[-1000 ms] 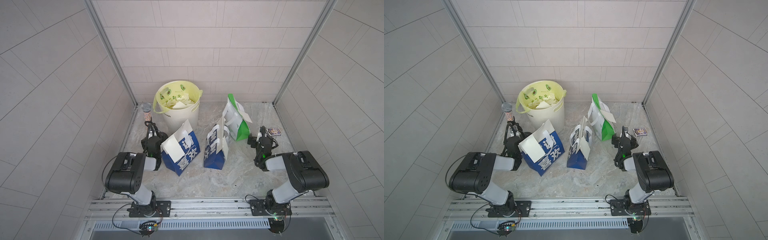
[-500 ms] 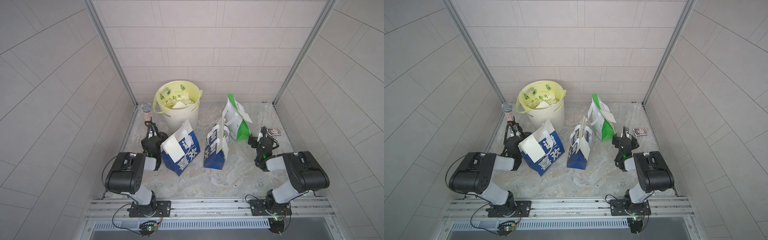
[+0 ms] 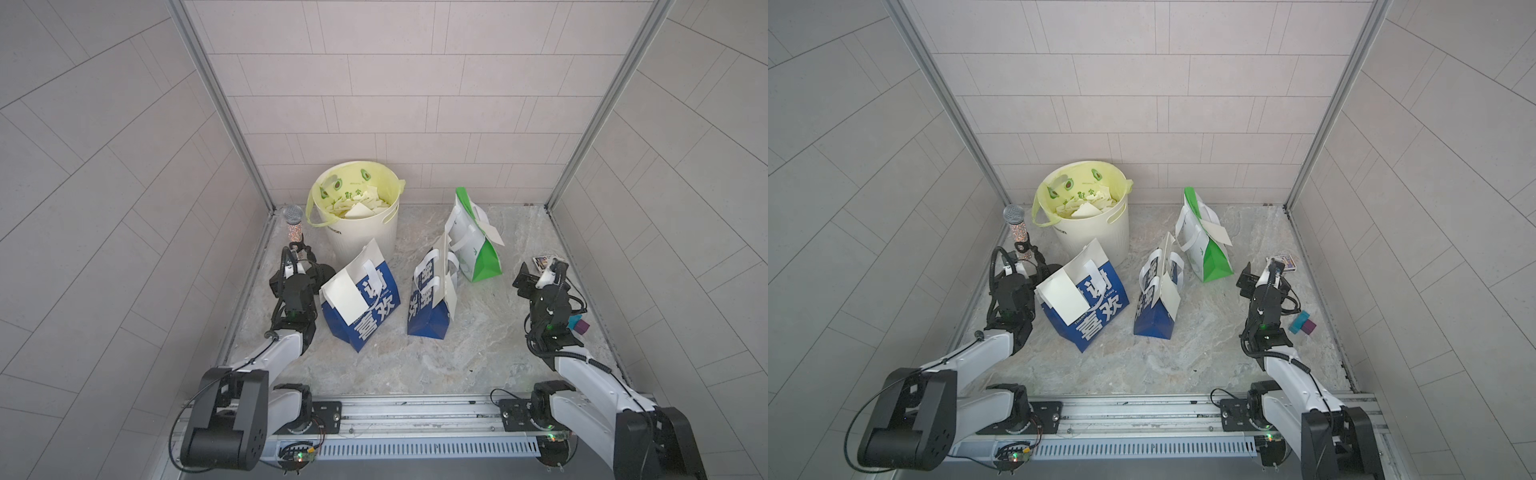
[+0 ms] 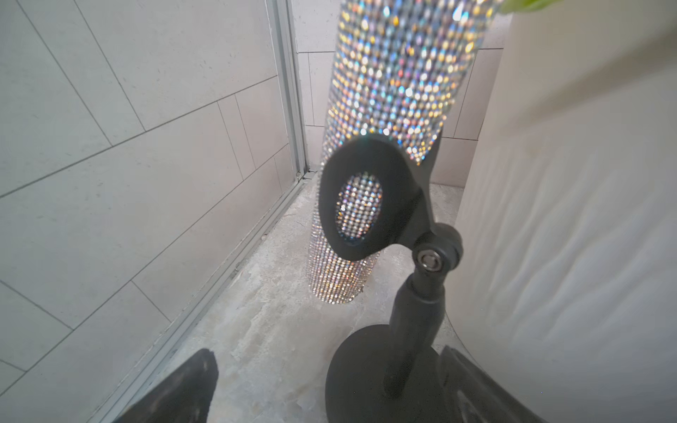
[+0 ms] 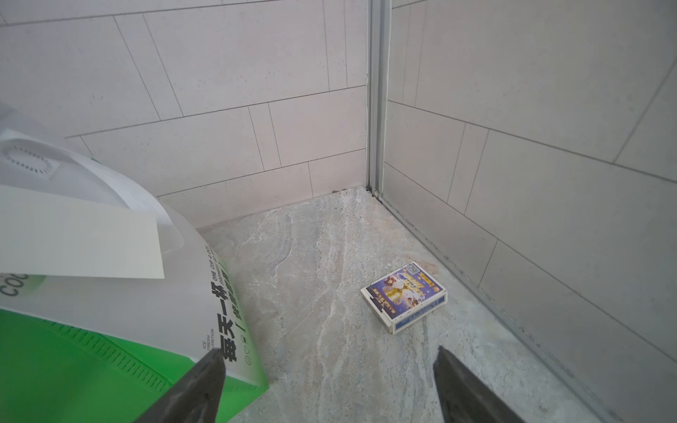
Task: Shred takeout receipts and throw away
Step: Pick up the takeout bag at the center of the board.
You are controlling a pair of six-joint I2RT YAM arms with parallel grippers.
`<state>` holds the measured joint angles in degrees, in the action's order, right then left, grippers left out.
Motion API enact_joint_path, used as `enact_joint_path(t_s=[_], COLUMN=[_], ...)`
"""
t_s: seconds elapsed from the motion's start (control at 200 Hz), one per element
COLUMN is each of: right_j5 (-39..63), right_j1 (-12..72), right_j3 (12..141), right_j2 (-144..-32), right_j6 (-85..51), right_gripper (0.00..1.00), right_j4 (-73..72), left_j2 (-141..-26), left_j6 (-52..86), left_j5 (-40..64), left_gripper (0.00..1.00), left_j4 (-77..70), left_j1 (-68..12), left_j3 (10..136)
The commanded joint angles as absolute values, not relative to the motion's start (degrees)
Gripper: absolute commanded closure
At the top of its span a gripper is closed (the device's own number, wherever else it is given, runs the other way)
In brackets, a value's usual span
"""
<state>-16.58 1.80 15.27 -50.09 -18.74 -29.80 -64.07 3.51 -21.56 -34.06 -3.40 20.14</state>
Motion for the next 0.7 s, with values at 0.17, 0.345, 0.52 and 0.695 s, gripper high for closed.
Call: enact_joint_path(t_s=[0.17, 0.345, 0.52, 0.695], right_j5=[-9.87, -1.6, 8.16, 16.01], right_j1=[1.41, 1.41, 1.41, 1.41], right_j3=[22.28, 27.95, 32.69, 38.01], right_j2=[-36.97, -36.75, -40.08, -41.79], right_j6=[-35.18, -35.6, -36.12, -34.51], right_gripper=[0.04, 0.03, 0.04, 0.04], right_j4=[4.09, 10.28, 10.22, 11.96], left_j2=[-46.71, -44.87, -48.42, -53.4], left_j6=[13.54, 17.24, 19.42, 19.2], left_j5=[-21.92, -13.13, -2.03, -4.04], left_gripper=[0.0, 0.0, 0.02, 0.05], left_j4=[5.65, 22.73, 30.94, 38.25], left_j1=[-3.34, -3.32, -6.99, -20.72], left_j3=[32.65, 48.4, 61.63, 70.94])
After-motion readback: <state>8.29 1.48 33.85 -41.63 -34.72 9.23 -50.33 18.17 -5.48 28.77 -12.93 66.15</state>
